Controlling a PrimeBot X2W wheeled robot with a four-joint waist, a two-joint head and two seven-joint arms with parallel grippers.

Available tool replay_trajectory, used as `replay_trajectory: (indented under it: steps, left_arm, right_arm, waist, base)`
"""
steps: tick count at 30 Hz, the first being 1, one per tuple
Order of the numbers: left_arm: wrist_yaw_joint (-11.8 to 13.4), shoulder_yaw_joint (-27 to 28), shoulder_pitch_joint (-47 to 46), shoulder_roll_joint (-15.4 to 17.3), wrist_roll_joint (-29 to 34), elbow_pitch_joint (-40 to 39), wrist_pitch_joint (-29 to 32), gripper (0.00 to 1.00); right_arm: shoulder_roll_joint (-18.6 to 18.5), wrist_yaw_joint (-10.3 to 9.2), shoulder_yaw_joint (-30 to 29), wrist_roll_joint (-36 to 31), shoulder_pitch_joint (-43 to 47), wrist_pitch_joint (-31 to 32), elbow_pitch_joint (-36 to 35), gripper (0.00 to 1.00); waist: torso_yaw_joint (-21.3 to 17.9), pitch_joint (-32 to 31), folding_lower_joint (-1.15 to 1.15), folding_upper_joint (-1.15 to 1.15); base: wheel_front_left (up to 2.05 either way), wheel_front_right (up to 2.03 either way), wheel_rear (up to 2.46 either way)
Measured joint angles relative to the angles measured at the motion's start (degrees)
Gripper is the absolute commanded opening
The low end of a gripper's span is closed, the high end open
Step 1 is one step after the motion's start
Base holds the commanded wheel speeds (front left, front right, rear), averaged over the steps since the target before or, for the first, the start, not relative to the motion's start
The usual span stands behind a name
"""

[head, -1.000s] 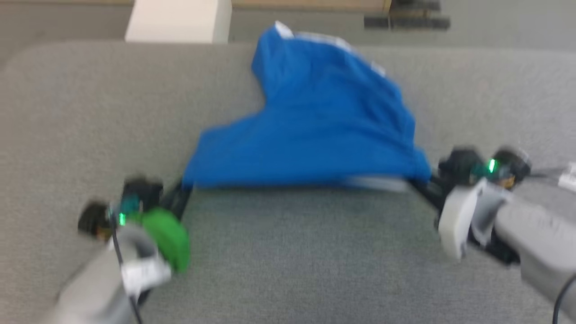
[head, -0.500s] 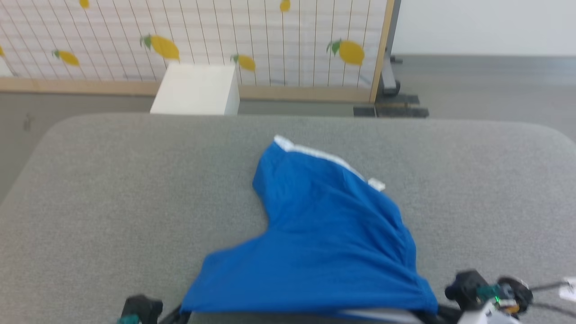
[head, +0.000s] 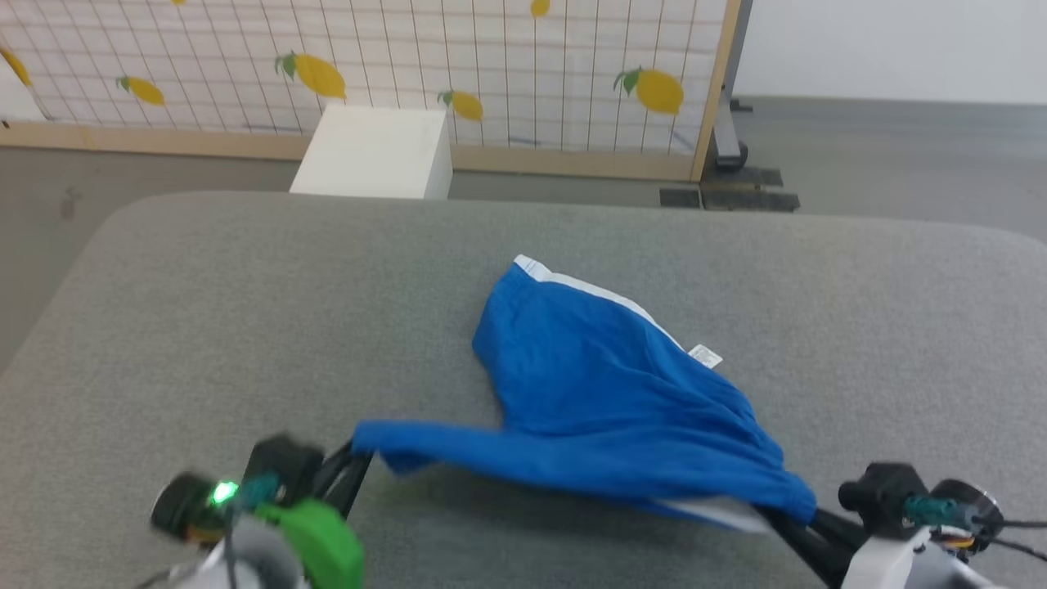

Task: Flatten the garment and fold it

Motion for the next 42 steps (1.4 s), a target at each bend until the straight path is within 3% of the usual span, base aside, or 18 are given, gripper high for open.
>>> replay_trajectory:
  steps: [8, 17, 22, 29, 34, 35, 36, 37, 42]
  left_arm:
    - [-8.4, 0.2, -18.9, -7.8, 3.0, 12.2, 1.5, 0.0]
    - [-16.8, 0.1, -37.0, -12.6, 5.6, 30.8, 2.0, 0.0]
    - [-18.7, -1.9, -43.5, -15.1, 6.4, 38.7, 2.5, 0.0]
    - [-19.3, -5.3, -47.2, -17.9, 6.0, 49.6, 2.8, 0.0]
    - [-19.3, -8.3, -48.5, -18.1, 3.4, 51.3, 1.7, 0.0]
    - [-19.2, -8.8, -48.6, -18.1, 2.9, 51.4, 1.2, 0.18]
    - [-19.2, -9.4, -48.6, -18.1, 2.2, 51.6, 0.5, 1.0]
    - [-19.2, -9.7, -48.5, -18.1, 1.9, 52.0, -0.9, 1.0]
    - [-19.2, -10.1, -47.1, -18.5, 1.8, 52.8, -6.7, 1.0]
  right_arm:
    - [3.2, -0.01, -4.6, -2.0, -5.9, 2.5, -1.0, 0.0]
    - [7.3, -0.01, -4.4, -2.5, -16.7, 3.3, 4.4, 0.0]
    - [9.4, -0.01, -3.1, -2.7, -22.3, 3.0, 8.3, 0.0]
    - [12.0, -0.01, -1.3, -3.7, -27.4, 1.3, 13.2, 0.0]
    - [12.8, -0.01, -0.7, -3.9, -28.2, -1.5, 14.2, 0.0]
    - [12.8, -0.01, -0.9, -4.0, -28.1, -1.9, 14.3, 0.32]
    - [12.9, -0.01, -1.3, -4.2, -28.1, -2.5, 14.3, 0.78]
    - [12.9, -0.01, -1.8, -4.6, -27.9, -2.9, 14.0, 1.0]
    - [11.8, -0.01, -5.7, -6.9, -24.1, -3.0, 10.3, 1.0]
  waist:
    - [-1.4, 7.0, 0.01, 0.0]
    - [-4.0, 16.5, 0.01, 0.0]
    - [-5.7, 21.3, 0.02, 0.0]
    - [-7.9, 26.9, 0.02, 0.0]
    - [-9.6, 28.3, 0.02, 0.0]
    - [-9.6, 28.2, 0.02, 0.0]
    - [-9.7, 28.0, 0.02, 0.0]
    - [-9.8, 27.7, 0.02, 0.0]
    - [-9.7, 25.0, 0.02, 0.0]
  base:
    - [0.0, 0.0, 0.0]
    - [0.0, 0.0, 0.0]
    - [0.0, 0.0, 0.0]
    - [0.0, 0.0, 0.0]
    - [0.0, 0.0, 0.0]
    - [0.0, 0.0, 0.0]
    - [0.0, 0.0, 0.0]
    - [0.0, 0.0, 0.0]
    - [0.0, 0.0, 0.0]
